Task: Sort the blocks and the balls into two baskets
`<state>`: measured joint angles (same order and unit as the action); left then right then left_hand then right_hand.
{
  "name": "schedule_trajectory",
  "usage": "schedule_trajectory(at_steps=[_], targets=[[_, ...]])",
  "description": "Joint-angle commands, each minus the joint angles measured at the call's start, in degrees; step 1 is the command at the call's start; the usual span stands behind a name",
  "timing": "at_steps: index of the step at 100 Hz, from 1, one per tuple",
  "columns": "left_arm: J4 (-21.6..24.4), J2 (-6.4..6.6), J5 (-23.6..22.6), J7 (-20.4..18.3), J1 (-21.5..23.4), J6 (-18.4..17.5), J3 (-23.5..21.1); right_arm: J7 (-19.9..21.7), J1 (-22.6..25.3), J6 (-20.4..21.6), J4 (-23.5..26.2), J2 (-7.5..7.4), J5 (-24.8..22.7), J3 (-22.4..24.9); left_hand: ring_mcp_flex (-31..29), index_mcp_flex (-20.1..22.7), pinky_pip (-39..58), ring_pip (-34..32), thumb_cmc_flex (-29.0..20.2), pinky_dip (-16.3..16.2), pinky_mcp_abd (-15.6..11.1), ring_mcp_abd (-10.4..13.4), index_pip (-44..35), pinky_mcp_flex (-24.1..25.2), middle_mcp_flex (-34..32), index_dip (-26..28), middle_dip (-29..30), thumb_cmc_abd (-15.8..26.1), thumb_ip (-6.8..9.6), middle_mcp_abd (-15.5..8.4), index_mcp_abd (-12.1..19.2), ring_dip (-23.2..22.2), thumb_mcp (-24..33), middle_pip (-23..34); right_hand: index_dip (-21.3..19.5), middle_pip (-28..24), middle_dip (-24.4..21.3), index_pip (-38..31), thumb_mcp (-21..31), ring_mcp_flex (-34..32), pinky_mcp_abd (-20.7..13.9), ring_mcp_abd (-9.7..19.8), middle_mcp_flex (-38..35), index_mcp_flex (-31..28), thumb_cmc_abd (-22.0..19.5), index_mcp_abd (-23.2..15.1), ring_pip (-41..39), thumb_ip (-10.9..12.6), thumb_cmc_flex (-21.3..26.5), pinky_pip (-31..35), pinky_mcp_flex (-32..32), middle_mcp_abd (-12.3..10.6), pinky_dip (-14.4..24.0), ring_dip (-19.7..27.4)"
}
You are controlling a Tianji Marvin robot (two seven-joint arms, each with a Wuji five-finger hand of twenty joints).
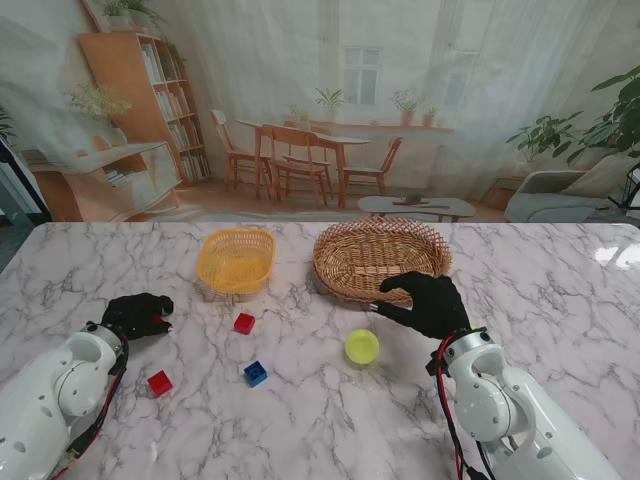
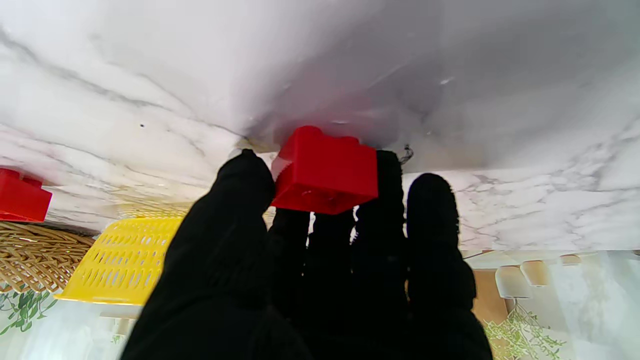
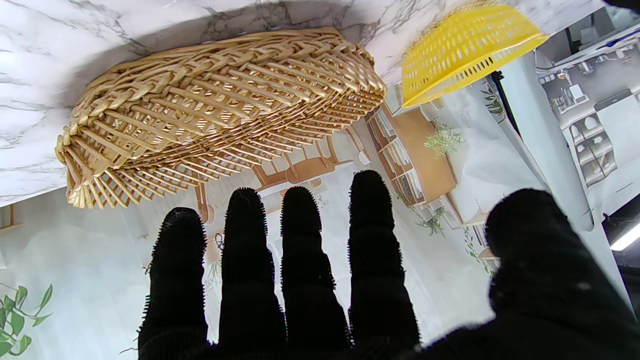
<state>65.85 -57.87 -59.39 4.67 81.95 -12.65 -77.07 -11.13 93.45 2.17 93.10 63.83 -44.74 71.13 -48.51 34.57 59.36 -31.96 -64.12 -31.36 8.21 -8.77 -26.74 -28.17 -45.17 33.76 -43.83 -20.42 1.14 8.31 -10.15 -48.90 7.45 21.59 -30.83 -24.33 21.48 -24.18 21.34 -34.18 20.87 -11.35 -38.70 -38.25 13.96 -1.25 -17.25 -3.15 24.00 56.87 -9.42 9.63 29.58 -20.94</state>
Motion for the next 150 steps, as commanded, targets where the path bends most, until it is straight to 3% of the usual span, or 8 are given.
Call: schedule_trajectory(at_steps=[1, 12, 21, 42, 56, 65, 79, 150], targets=[[-0.6, -0.27, -0.2, -0.6, 0.3, 0.2, 0.3, 0.1, 0.0, -0.3, -0.2, 0.05, -0.2, -0.1, -1.2, 0.8, 2.0, -1.2, -2.7, -1.5, -0.1, 0.7, -0.9, -0.4, -2.4, 0.4, -0.2, 0.6, 1.26, -0.8, 0.6, -0.5, -0.7, -0.8, 0.8, -0.3, 0.3, -0.2, -0.7, 0.1, 0.8, 0.2, 0.1, -0.8, -2.5, 0.6, 2.4, 1.5, 1.6, -1.0, 1.1, 0.0, -0.6, 0.3], [-0.4, -0.27, -0.2, -0.7, 0.5, 0.3, 0.0, 0.1, 0.0, -0.4, -0.2, 0.05, -0.2, -0.1, -0.4, 0.4, 1.3, -0.3, -1.9, -1.1, 0.0, 0.4, -0.2, 0.2, -0.8, -0.6, 1.1, 1.3, 1.36, -0.5, 0.2, -0.1, -1.2, -0.5, 0.8, -0.3, 0.3, -0.2, -0.7, 0.0, 0.8, 0.1, 0.2, -0.7, -2.5, 0.6, 2.4, 1.5, 1.5, -1.1, 1.2, 0.0, -0.6, 0.3], [0.0, -0.12, -0.6, -1.6, 0.7, 0.2, -0.2, 0.1, 0.0, -0.4, -0.2, 0.05, -0.2, -0.1, 1.5, -0.1, 0.3, 1.1, 2.6, -0.8, -0.1, -0.3, 3.1, 1.5, 3.3, -3.7, 12.4, 1.7, 1.35, 0.2, -1.0, 0.3, -1.8, 2.5, 0.8, -0.3, 0.3, -0.2, -0.8, 0.1, 0.9, 0.0, 0.2, -0.7, -2.5, 0.7, 2.4, 1.5, 1.5, -1.1, 1.2, 0.0, -0.6, 0.4], [0.1, 0.11, -1.7, -1.8, 1.1, 0.4, -0.2, 0.1, -0.1, -0.3, -0.2, 0.05, -0.2, -0.2, 5.6, -1.9, 1.3, 2.1, 5.9, -2.0, -0.5, -0.8, 6.6, 2.6, 7.5, -6.1, 14.1, 0.1, 1.27, 0.9, -1.2, 0.4, -2.2, 0.5, 0.8, -0.3, 0.3, -0.2, -0.7, 0.1, 0.8, 0.1, 0.2, -0.7, -2.5, 0.6, 2.4, 1.5, 1.6, -1.1, 1.2, 0.1, -0.6, 0.4], [0.1, 0.15, -2.1, -1.7, 1.2, 0.8, 0.0, 0.2, -0.2, -0.4, -0.3, 0.03, -0.2, -0.3, 5.0, -1.0, 6.1, -1.6, -0.3, -4.2, -4.1, 0.0, 5.2, -0.8, 7.1, -4.2, 12.7, 1.8, 1.82, 0.6, 0.4, -2.6, 0.9, 2.5, 0.8, -0.3, 0.3, -0.2, -0.7, 0.1, 0.9, 0.1, 0.3, -0.6, -2.5, 0.6, 2.4, 1.5, 1.5, -1.1, 1.3, 0.0, -0.6, 0.3], [0.0, 0.01, -1.7, -1.3, 1.3, 1.0, 0.1, 0.2, -0.3, -0.5, -0.4, 0.02, -0.3, -0.4, 3.8, -0.3, 10.0, -4.6, -4.5, -4.4, -6.8, 0.3, 4.2, -4.1, 4.8, -1.4, 2.0, 1.8, 1.95, 0.8, 1.8, -5.3, 1.2, 0.5, 0.8, -0.3, 0.3, -0.1, -0.8, 0.1, 0.9, 0.1, 0.2, -0.6, -2.5, 0.6, 2.4, 1.5, 1.5, -1.2, 1.3, 0.0, -0.6, 0.3], [-0.1, -0.13, -1.5, -0.5, 1.4, 1.7, 0.5, 0.4, -0.4, -0.7, -0.4, -0.01, -0.3, -0.5, 3.8, 0.6, 11.9, -6.3, -6.4, -4.4, -8.6, 0.0, 2.9, -6.1, 4.4, -1.0, -0.2, 2.0, 1.49, 0.9, 3.3, -6.5, 1.5, -0.6, 0.9, -0.3, 0.2, -0.1, -0.7, 0.2, 0.9, 0.1, 0.3, -0.4, -2.5, 0.7, 2.4, 1.5, 1.5, -1.2, 1.4, 0.0, -0.6, 0.4], [4.1, -0.84, -0.3, -0.4, 2.6, 1.9, -2.3, 0.5, -0.6, -1.2, -0.4, 0.00, -0.3, -0.9, 2.8, 1.7, 11.1, -6.0, -8.2, -2.0, -9.0, -0.4, 2.2, -9.2, 1.5, -2.1, -4.1, 1.6, 0.91, -0.1, 2.6, -5.6, 1.4, -2.6, 0.8, -0.4, 0.2, 0.0, -0.7, 0.5, 0.9, 0.1, 0.7, -0.2, -2.5, 0.7, 2.5, 1.5, 1.6, -1.3, 1.5, 0.0, -0.6, 0.4]])
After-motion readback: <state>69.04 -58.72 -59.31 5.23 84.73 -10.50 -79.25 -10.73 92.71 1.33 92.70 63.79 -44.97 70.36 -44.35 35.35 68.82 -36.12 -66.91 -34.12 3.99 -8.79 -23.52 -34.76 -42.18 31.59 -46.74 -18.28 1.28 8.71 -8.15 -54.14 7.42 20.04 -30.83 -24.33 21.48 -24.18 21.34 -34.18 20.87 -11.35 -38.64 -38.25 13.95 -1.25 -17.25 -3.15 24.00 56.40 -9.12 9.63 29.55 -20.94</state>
